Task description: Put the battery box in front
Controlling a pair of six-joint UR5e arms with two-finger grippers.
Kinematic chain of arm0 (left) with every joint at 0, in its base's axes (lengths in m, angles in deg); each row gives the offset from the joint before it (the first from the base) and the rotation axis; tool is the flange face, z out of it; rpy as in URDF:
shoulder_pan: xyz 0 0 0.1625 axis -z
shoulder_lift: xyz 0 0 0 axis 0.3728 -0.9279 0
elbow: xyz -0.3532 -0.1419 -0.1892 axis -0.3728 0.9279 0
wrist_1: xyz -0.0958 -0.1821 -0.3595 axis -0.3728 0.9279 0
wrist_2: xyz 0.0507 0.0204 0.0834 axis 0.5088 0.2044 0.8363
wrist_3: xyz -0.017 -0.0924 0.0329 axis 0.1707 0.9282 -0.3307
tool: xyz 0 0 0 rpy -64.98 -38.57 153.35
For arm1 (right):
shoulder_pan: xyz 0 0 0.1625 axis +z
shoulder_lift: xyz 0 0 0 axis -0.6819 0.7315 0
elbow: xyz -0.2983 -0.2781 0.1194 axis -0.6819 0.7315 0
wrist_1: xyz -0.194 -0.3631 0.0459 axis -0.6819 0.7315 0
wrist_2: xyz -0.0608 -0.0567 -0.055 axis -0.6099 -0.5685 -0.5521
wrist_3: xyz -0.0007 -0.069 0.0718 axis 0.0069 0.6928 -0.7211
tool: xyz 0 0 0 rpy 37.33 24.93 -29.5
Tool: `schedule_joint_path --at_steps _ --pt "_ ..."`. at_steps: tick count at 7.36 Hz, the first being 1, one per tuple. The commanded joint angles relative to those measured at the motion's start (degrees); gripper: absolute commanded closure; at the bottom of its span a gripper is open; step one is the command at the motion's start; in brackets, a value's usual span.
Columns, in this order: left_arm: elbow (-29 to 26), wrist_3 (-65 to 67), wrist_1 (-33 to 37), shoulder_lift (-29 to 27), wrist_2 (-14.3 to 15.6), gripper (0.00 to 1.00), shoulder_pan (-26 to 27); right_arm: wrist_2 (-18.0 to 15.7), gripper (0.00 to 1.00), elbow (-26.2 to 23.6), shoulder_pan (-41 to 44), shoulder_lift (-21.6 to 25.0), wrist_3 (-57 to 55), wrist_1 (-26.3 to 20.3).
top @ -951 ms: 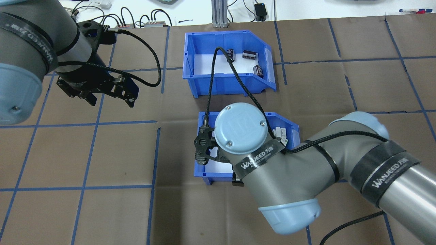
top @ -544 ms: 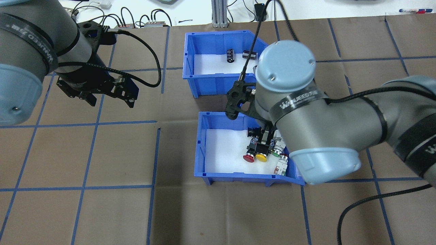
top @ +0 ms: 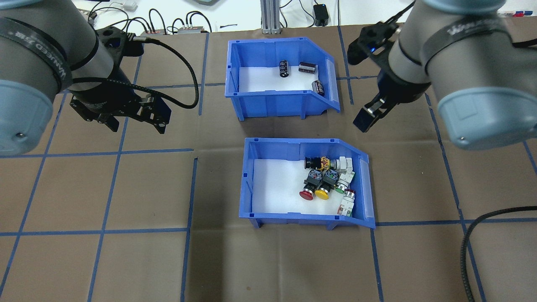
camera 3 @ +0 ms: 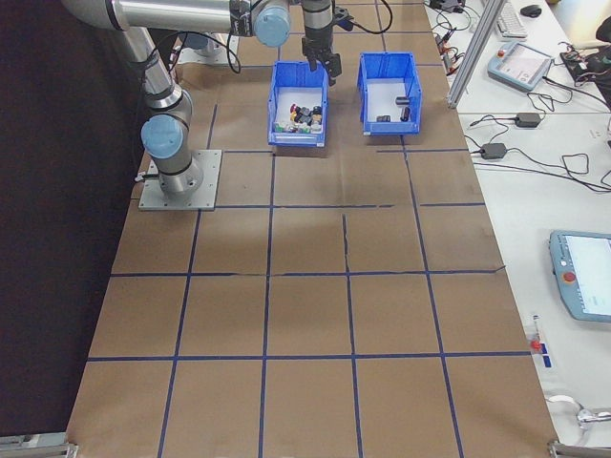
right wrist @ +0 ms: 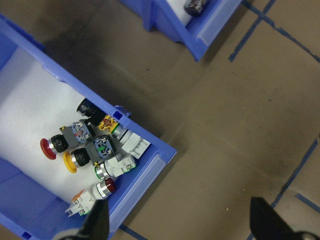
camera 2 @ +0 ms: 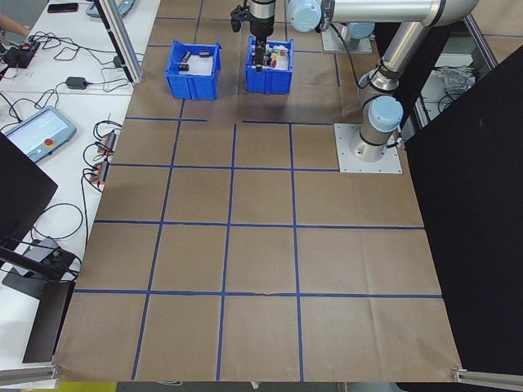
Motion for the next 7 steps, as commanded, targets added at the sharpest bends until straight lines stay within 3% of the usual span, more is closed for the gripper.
schedule_joint_path --at_steps 1,2,4,7 --pt "-0.1 0.2 0.0 0.0 -0.1 0.0 0.0 -0.4 0.0 5.1 -1.3 -3.2 -17.0 -4.1" --pt "-0.4 0.2 0.0 -0.2 -0.1 0.0 0.0 -0.2 0.0 7.4 -1.3 -4.6 -25.8 -8.0" --pt "-0.5 0.2 0.0 -0.2 0.0 0.0 0.0 0.3 0.0 13.4 -1.3 -8.2 -31.3 -18.9" --pt "-0.7 -0.1 0.0 0.1 0.1 0.0 0.0 0.5 0.0 10.0 -1.4 -7.3 -32.7 -18.8"
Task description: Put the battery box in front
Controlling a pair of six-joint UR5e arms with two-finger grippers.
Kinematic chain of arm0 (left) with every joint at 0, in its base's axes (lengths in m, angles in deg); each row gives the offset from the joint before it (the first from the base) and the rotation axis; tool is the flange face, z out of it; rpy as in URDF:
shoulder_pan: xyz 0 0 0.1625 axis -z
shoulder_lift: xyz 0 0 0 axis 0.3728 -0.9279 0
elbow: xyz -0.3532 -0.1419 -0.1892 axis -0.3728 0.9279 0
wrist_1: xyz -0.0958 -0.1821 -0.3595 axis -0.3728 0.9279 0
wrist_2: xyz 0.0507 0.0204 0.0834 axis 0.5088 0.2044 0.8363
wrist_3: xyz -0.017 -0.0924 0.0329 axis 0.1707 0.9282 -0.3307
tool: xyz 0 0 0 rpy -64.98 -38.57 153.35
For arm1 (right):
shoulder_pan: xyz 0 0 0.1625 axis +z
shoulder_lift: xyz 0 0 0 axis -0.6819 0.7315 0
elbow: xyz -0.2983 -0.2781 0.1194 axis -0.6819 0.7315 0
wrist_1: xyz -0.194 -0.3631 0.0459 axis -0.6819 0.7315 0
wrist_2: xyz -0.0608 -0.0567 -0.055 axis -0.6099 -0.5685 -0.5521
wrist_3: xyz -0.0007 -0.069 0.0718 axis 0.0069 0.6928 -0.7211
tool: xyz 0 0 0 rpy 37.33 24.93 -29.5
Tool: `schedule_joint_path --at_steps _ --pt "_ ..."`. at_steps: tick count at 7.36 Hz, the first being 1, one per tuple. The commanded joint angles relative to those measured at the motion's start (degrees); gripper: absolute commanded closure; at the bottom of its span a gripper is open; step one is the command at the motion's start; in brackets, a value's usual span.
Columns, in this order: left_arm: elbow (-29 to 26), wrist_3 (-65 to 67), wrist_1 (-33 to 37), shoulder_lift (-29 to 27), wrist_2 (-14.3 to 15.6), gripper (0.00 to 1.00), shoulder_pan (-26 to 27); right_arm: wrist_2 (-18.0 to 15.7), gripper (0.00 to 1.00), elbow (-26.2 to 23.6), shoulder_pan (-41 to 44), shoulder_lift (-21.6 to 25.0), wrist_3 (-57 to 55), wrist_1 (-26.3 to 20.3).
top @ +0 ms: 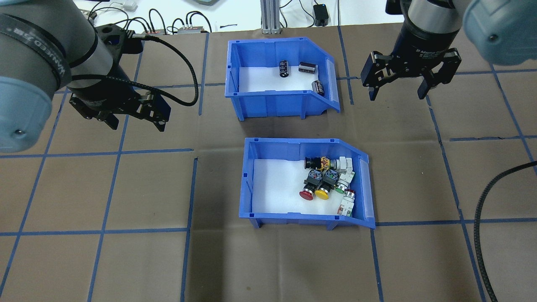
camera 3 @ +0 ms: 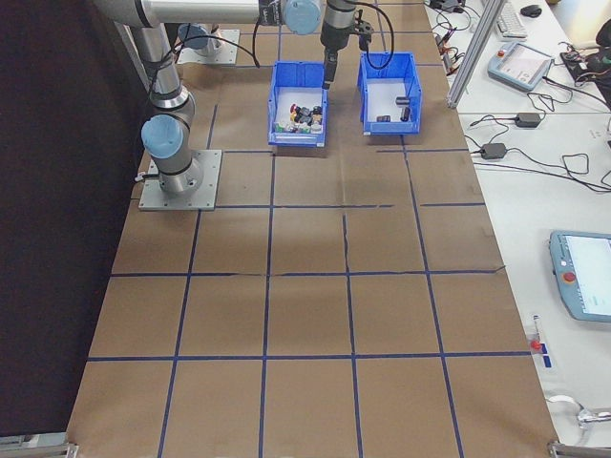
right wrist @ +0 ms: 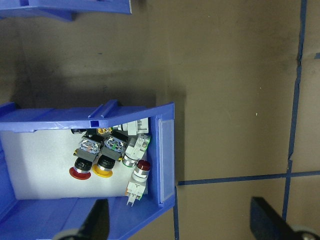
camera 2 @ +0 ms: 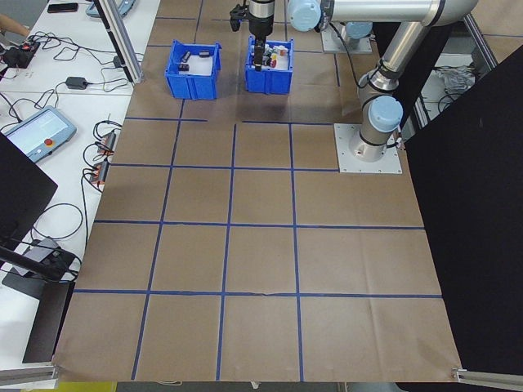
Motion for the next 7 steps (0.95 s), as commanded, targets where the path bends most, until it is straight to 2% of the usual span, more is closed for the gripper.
schedule_joint_path --at_steps 1,3,7 --pt "-0.5 -0.3 0.0 -0.2 0.0 0.0 0.0 0.1 0.0 -1.3 -0.3 0.6 -0.3 0.8" --pt "-0.4 -0.2 0.1 -0.1 -0.1 0.0 0.0 -0.5 0.0 -1.9 -0.2 1.6 -0.6 2.7" --pt "-0.6 -0.6 0.1 0.0 -0.1 0.0 0.0 -0.6 0.0 -1.8 -0.3 1.8 -0.5 3.1"
